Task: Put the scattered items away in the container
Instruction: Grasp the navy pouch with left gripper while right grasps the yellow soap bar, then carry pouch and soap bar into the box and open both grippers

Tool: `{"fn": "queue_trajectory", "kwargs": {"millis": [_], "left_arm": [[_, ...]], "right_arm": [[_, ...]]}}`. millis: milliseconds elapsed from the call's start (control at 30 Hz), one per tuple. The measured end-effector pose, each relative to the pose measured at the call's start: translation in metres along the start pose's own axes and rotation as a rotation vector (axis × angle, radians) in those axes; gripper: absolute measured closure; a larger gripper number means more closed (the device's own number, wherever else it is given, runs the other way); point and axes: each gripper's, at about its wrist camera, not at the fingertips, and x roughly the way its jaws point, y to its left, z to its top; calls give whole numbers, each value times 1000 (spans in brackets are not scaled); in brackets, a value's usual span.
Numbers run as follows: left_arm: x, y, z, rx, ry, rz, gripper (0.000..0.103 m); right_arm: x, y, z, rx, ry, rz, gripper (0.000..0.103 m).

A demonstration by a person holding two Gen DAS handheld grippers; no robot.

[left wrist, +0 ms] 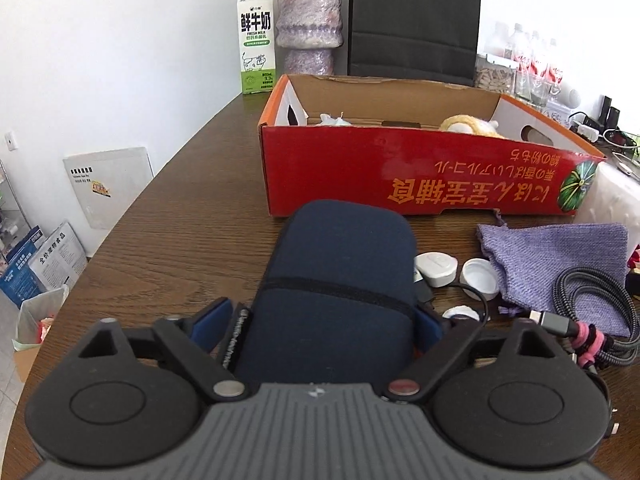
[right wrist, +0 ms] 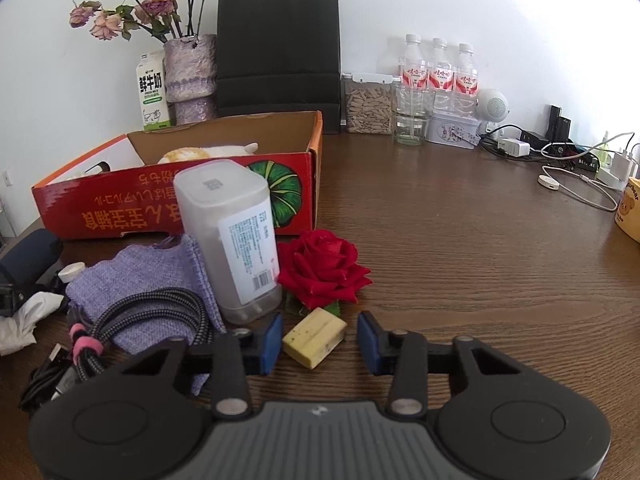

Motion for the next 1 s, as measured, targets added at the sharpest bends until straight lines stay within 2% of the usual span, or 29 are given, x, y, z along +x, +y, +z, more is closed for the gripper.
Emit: {"fn": "queue_trajectory", "kwargs": {"millis": [33,233,600,1000], "left_arm": [[-1,0,0,-1,-6,-1,27],[-10,2,1,-27,-31,6,35],[-33,11,4,-57,-100,30,37],[-58,7,25,-71,-210,11,37]], "right_arm": [[-1,1,-1,-4,-1,-2,70],[-3,1,-2,9,-11,12,71],[-15,-1,-3,31,-59,28,71],[-44,-2,19,50,-185,41,71]]}}
